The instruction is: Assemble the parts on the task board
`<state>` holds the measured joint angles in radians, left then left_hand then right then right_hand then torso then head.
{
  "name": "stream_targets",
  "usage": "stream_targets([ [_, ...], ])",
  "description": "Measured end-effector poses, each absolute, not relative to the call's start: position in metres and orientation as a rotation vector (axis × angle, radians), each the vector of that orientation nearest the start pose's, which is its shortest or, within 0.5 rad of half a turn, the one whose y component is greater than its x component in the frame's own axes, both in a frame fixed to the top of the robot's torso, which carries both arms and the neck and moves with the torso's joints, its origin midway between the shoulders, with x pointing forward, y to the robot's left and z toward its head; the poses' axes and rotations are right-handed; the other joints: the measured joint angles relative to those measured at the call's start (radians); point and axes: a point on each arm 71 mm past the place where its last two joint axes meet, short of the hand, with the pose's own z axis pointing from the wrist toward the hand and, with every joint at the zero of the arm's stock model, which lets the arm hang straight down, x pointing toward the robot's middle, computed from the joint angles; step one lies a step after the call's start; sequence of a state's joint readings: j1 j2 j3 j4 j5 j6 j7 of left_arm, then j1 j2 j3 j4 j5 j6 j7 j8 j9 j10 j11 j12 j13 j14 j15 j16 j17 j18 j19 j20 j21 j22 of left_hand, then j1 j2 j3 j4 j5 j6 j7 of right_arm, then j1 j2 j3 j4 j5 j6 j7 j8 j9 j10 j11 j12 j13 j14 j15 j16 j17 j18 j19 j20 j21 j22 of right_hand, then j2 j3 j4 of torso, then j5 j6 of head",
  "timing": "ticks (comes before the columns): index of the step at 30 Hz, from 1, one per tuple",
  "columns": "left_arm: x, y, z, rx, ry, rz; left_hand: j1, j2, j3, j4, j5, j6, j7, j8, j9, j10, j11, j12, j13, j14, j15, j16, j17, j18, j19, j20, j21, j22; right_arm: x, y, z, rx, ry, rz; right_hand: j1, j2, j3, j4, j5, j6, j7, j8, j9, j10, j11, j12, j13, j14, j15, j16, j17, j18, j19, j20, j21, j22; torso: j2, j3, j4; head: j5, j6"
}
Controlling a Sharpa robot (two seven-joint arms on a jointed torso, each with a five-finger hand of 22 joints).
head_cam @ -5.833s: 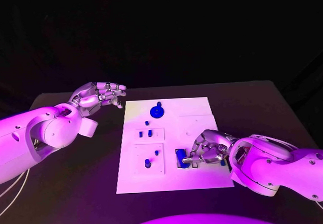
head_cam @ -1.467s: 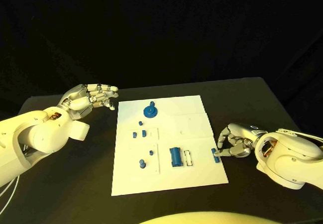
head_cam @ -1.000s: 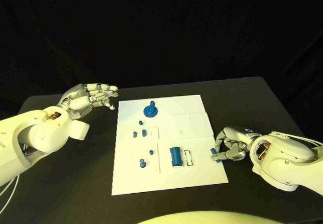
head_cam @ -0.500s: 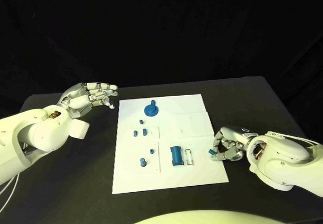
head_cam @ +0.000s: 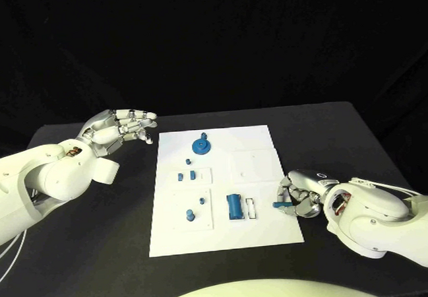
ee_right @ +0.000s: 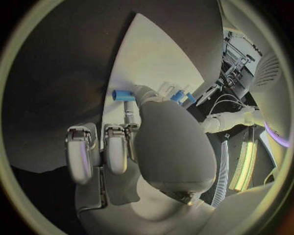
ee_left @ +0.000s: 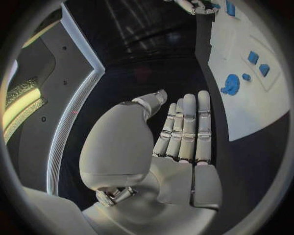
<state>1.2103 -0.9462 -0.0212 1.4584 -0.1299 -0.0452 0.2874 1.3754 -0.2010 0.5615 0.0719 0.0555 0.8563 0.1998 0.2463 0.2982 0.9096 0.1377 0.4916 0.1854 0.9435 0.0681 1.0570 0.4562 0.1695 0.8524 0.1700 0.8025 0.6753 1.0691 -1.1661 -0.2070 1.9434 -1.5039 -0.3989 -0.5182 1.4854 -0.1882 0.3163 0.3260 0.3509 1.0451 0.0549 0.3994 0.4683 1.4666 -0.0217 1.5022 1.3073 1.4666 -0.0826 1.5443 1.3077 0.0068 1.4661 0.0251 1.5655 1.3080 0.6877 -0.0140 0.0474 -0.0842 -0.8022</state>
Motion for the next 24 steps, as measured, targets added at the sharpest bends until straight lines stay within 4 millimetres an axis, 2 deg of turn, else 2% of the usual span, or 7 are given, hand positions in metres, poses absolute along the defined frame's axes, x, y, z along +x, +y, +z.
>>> stream_targets([
  [10,0.495,0.265,-0.174,-0.996,1.594,-1.55,0.004,0.004,0.0,0.0,0.0,0.0,0.0,0.004,0.0,0.0,0.0,0.0,0.0,0.0,0.0,0.0,0.0,0.0,0.007,0.0,0.0,0.0,0.353,-0.232,-0.241,0.194,1.929,0.477,-0.081,-0.009,0.084,-0.035,0.0,-0.009,0.004,0.0,0.0,0.0,0.0,0.0,0.0,0.0,0.0,0.0,0.0,0.0,0.0,0.0,0.0,0.0,-0.001,-0.0011,0.0002,0.005,0.0],
  [11,0.495,0.265,-0.174,-0.996,1.594,-1.551,0.004,0.004,0.0,0.0,0.0,0.0,0.0,0.004,0.0,0.0,0.0,0.0,0.0,0.0,0.0,0.0,0.0,0.0,0.007,0.0,0.0,0.0,0.353,-0.229,-0.24,0.205,1.925,0.493,-0.092,-0.01,0.107,-0.052,-0.007,-0.011,0.004,0.0,0.0,0.0,0.0,0.0,0.0,0.0,0.0,0.0,0.0,0.0,0.0,0.0,0.0,0.0,-0.001,-0.0011,0.0002,0.005,0.0],
  [15,0.495,0.265,-0.174,-0.996,1.594,-1.551,0.004,0.004,0.0,0.0,0.0,0.0,0.0,0.004,0.0,0.0,0.0,0.0,0.0,0.0,0.0,0.0,0.0,0.0,0.007,0.0,0.0,0.0,0.355,-0.216,-0.239,0.242,1.921,0.542,-0.135,-0.013,0.15,-0.074,-0.041,-0.014,0.006,0.0,0.0,0.0,0.0,0.0,0.0,0.0,0.0,0.0,0.0,0.0,0.0,0.0,0.0,0.0,-0.001,-0.0011,0.0004,0.004,0.0],
  [19,0.495,0.265,-0.174,-0.995,1.594,-1.552,0.004,0.004,0.0,0.0,0.0,0.0,0.0,0.004,0.0,0.0,0.0,0.0,0.0,0.0,0.0,0.0,0.0,0.0,0.007,0.0,0.0,0.0,0.357,-0.21,-0.241,0.284,1.932,0.564,-0.183,-0.014,0.166,-0.068,-0.061,-0.014,0.006,0.0,0.0,0.0,0.0,0.0,0.001,0.0,0.0,0.0,0.0,0.0,0.0,0.0,0.0,0.0,0.0,-0.0011,0.0002,0.003,-0.001],
  [22,0.495,0.265,-0.174,-0.995,1.594,-1.552,0.004,0.004,0.0,0.0,0.0,0.0,0.0,0.004,0.0,0.0,0.0,0.0,0.0,0.0,0.0,0.0,0.0,0.0,0.007,0.0,0.0,0.0,0.358,-0.207,-0.245,0.313,1.95,0.566,-0.234,-0.017,0.145,-0.043,-0.021,-0.013,0.005,0.019,0.015,0.0,0.0,0.004,0.001,0.0,0.0,0.0,0.0,0.0,0.0,0.0,0.0,0.0,0.0,-0.0011,0.0,0.003,-0.002],
  [24,0.495,0.265,-0.174,-0.995,1.594,-1.552,0.004,0.004,0.0,0.0,0.0,0.0,0.0,0.004,0.0,0.0,0.0,0.0,0.0,0.0,0.0,0.0,0.0,0.0,0.007,0.0,0.0,0.0,0.359,-0.205,-0.247,0.331,1.966,0.562,-0.267,-0.01,0.133,-0.034,-0.012,-0.008,0.005,0.023,0.029,0.0,0.0,0.004,0.001,0.0,0.0,0.0,0.0,0.0,0.0,0.0,0.0,0.0,0.0,-0.0011,-0.0005,0.003,-0.002],
])
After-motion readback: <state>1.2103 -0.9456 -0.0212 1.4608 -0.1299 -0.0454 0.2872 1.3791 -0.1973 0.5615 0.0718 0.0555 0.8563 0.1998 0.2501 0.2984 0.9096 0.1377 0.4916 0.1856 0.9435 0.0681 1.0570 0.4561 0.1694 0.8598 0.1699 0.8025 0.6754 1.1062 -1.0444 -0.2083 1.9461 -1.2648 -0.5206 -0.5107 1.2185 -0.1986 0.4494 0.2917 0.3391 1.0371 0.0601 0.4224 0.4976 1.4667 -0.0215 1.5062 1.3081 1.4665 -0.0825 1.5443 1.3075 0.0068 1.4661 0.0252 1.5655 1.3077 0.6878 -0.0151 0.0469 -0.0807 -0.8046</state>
